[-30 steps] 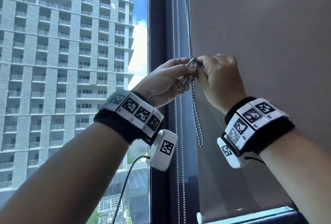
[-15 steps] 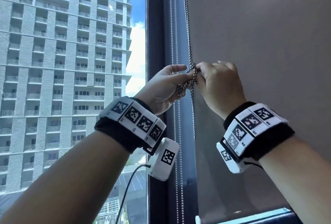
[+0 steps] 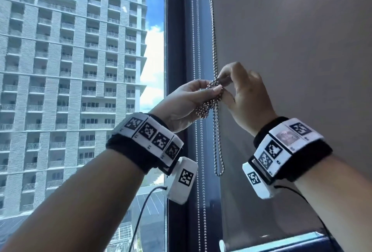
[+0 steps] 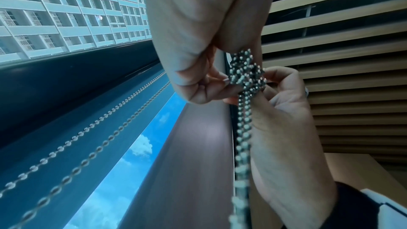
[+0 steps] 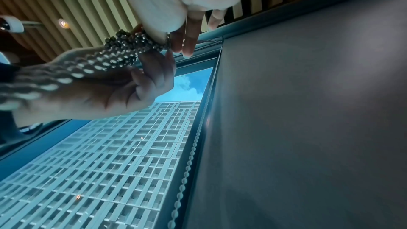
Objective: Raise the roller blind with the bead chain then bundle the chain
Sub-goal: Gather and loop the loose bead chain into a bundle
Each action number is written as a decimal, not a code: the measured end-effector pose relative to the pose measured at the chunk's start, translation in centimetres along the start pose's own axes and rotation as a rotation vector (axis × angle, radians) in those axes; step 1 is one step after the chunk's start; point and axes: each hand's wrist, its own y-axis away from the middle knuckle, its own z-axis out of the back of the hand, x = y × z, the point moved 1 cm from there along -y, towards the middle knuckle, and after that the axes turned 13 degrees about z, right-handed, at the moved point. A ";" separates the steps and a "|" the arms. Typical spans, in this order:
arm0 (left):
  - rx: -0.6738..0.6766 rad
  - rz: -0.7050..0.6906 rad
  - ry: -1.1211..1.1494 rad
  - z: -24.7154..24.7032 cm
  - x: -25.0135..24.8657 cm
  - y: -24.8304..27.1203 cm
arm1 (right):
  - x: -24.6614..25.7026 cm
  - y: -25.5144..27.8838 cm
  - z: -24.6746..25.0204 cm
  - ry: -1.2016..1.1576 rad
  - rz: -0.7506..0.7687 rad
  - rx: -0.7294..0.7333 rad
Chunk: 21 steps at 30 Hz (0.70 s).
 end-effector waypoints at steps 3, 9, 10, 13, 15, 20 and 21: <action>0.015 0.004 0.019 -0.1 0.3 0.1 | -0.1 0.2 0.0 0.110 0.081 0.008; -0.039 -0.124 0.015 -0.2 0.5 0.4 | -0.4 0.5 0.0 -0.193 -0.150 -0.183; -0.085 -0.167 -0.043 -0.3 0.5 0.4 | -0.3 0.5 -0.1 -0.264 -0.210 -0.208; -0.208 -0.286 -0.240 -0.5 0.7 0.1 | 0.6 0.6 -0.3 -0.453 -0.384 -0.240; -0.258 -0.326 -0.308 -0.6 1.0 -0.2 | 1.2 0.9 -0.1 -0.626 -0.464 -0.255; -0.293 -0.317 -0.395 -0.5 1.8 -0.5 | 2.0 2.2 0.4 -0.973 -0.632 -0.233; -0.284 -0.290 -0.387 -0.3 1.9 -0.5 | 2.1 2.5 0.6 -1.024 -0.652 -0.217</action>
